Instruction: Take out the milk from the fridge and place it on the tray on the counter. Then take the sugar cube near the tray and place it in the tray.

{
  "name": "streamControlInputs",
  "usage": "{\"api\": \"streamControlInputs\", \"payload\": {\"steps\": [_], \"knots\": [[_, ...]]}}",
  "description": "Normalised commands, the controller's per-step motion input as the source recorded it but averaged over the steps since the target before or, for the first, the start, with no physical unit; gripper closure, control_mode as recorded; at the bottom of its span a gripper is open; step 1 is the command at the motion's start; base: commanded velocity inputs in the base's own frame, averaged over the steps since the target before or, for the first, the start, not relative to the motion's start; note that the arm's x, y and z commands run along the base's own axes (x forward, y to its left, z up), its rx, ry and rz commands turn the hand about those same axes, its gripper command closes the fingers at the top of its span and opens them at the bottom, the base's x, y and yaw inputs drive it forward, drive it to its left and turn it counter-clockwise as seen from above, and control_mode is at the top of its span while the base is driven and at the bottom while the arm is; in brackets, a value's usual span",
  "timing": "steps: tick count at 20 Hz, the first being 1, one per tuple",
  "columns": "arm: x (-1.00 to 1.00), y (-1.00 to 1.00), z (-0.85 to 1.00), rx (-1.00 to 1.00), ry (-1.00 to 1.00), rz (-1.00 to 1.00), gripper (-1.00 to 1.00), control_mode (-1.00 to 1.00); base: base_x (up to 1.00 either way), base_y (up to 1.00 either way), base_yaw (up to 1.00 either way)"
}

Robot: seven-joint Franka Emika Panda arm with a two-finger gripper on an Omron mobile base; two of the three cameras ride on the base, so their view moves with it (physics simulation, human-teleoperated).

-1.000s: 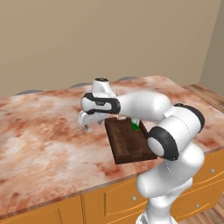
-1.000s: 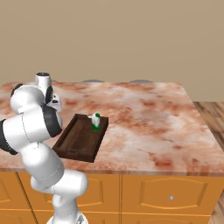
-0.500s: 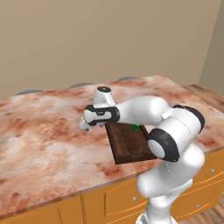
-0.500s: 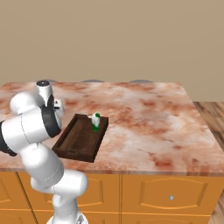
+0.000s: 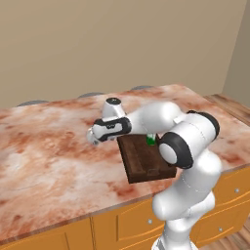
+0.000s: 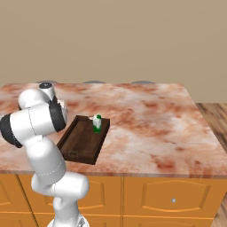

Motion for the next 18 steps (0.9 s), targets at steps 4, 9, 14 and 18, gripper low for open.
{"api": "streamControlInputs", "payload": {"steps": [4,9,14,18], "knots": [[0.19,0.28,-0.16,-0.07,0.00,-0.16,-1.00,-1.00,0.00,0.00,0.00],[0.24,0.11,-0.20,-0.06,0.00,-0.15,-1.00,-1.00,0.00,0.00,0.00],[0.17,0.00,-0.02,0.00,0.00,-0.08,-1.00,-1.00,0.00,0.00,0.00],[0.16,-0.01,-0.03,0.01,0.00,-0.02,-1.00,-1.00,0.00,0.00,0.00]]}}
